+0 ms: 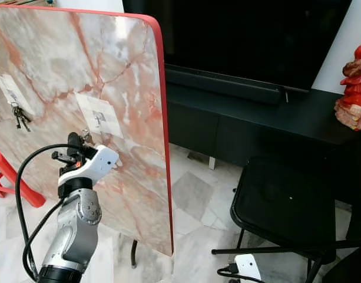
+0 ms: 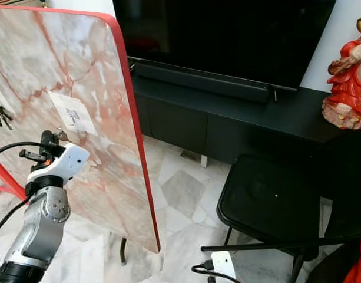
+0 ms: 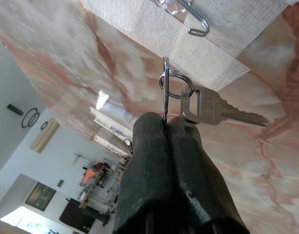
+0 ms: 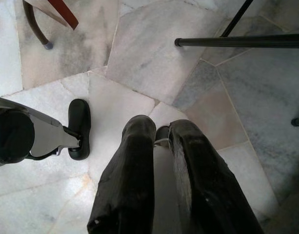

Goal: Hang keys on a hook

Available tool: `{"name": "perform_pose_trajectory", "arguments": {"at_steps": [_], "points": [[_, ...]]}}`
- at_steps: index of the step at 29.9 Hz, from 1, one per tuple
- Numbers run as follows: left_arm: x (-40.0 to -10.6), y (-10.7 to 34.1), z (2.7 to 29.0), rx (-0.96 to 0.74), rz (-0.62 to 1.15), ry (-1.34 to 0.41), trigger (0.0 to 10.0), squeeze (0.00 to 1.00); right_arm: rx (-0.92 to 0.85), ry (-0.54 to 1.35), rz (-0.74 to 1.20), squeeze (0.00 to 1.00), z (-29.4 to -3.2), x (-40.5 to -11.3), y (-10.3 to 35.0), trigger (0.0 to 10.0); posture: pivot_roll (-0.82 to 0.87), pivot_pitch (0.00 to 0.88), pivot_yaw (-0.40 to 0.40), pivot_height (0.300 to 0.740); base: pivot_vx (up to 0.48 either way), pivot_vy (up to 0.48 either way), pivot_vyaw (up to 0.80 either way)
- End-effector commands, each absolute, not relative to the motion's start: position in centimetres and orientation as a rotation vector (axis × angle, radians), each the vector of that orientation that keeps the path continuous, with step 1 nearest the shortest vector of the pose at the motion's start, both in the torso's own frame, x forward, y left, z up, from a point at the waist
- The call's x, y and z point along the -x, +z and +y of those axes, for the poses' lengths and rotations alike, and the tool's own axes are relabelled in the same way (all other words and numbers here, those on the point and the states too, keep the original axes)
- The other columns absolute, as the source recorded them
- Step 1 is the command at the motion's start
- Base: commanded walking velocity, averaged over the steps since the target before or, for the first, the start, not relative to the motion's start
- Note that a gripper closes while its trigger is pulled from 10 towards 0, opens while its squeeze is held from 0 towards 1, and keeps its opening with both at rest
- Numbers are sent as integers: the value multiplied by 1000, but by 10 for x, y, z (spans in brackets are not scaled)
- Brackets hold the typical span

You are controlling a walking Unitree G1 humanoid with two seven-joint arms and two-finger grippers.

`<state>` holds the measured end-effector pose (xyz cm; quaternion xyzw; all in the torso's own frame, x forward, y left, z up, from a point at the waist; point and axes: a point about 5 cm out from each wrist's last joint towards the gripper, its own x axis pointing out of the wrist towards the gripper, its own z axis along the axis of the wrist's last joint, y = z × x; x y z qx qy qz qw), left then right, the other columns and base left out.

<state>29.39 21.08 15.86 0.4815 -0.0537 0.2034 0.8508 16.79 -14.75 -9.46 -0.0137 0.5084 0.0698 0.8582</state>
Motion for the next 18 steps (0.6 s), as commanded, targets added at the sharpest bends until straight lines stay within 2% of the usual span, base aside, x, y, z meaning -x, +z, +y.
{"name": "perform_pose_trajectory", "arguments": {"at_steps": [1, 18], "points": [[-297, 162, 210, -1053, -128, 434, 10000, 0, 16, 143, 1061, 0, -146, -169, -94, 10000, -42, 0, 18, 716, 0, 0, 0], [-304, 165, 207, -1066, -135, 433, 10000, 0, 15, 143, 1061, 0, -146, -169, -94, 10000, -42, 0, 18, 716, 0, 0, 0]]}}
